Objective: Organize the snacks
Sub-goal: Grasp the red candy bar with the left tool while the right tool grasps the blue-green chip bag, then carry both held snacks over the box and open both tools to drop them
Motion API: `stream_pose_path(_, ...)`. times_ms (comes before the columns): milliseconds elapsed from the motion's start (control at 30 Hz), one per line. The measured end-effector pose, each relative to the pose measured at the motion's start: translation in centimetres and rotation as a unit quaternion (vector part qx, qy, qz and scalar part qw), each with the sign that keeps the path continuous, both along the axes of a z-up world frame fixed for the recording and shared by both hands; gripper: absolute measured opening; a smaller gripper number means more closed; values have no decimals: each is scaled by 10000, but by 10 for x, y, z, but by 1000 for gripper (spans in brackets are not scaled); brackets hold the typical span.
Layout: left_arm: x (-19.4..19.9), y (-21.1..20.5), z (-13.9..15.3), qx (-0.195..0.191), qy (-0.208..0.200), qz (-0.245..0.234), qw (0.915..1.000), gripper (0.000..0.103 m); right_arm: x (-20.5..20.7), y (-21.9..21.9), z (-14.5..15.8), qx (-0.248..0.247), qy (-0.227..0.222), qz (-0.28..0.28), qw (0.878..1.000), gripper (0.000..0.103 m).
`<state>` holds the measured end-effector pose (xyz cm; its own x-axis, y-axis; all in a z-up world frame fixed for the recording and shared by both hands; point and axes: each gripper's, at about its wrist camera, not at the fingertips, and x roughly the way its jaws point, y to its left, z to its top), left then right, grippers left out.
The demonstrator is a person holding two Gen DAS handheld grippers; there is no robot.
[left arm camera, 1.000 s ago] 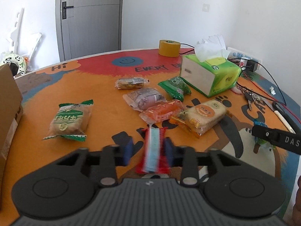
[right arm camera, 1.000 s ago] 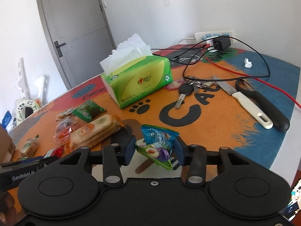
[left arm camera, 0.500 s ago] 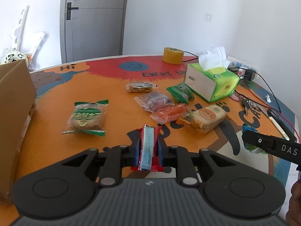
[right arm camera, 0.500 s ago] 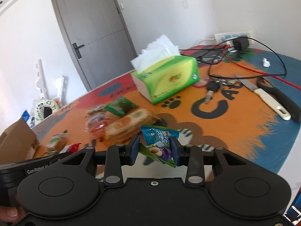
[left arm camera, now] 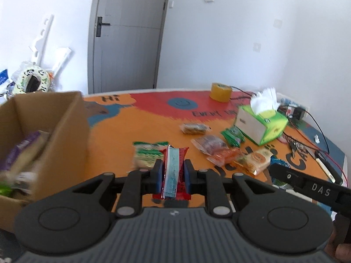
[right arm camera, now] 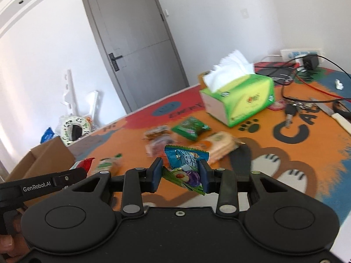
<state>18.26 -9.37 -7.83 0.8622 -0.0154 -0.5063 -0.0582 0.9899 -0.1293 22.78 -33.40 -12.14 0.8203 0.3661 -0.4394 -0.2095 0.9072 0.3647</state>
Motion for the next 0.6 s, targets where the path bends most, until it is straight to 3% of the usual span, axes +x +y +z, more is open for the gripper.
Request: stream_pose_path(600,-43,62,44,-33,-508,428,9978,19,-18,62,46,120,-534,531,9971,36)
